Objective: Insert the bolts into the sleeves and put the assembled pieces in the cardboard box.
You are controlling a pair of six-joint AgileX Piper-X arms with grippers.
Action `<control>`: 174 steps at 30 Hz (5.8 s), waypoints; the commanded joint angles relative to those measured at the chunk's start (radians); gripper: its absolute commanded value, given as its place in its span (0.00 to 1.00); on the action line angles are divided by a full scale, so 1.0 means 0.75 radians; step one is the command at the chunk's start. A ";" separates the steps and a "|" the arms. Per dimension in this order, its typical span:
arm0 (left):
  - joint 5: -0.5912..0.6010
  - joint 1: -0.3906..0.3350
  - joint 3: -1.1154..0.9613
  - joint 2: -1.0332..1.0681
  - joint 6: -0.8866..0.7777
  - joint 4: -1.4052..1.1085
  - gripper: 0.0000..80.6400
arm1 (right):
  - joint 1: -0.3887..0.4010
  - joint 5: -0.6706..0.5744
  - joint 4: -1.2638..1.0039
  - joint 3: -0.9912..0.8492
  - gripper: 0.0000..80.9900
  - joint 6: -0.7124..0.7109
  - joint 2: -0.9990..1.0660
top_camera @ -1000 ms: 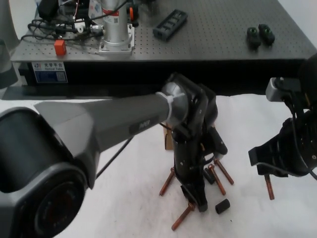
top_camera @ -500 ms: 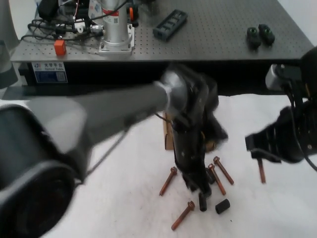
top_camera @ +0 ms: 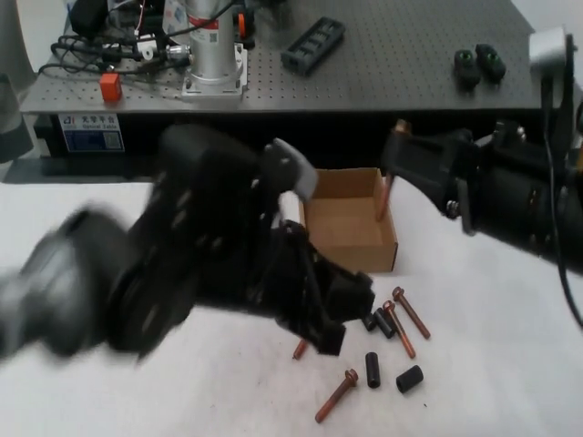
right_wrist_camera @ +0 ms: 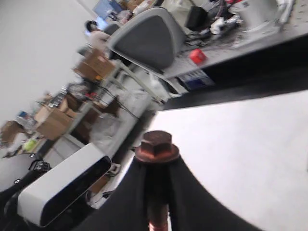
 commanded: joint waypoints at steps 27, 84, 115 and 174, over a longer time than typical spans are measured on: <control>-0.043 0.002 0.064 -0.052 -0.146 -0.270 0.01 | 0.008 -0.103 0.073 0.020 0.06 -0.164 -0.012; -0.576 0.080 -2.176 1.574 -0.295 1.174 0.43 | -0.538 0.177 1.015 -0.007 0.44 -0.674 -0.222; -0.895 0.120 -1.295 0.778 0.162 1.462 0.25 | -0.154 0.725 1.419 -0.854 0.26 -1.191 1.149; -0.368 -0.209 -0.120 0.036 -0.010 0.001 0.01 | -0.287 -0.174 0.192 -0.005 0.06 -0.031 -0.190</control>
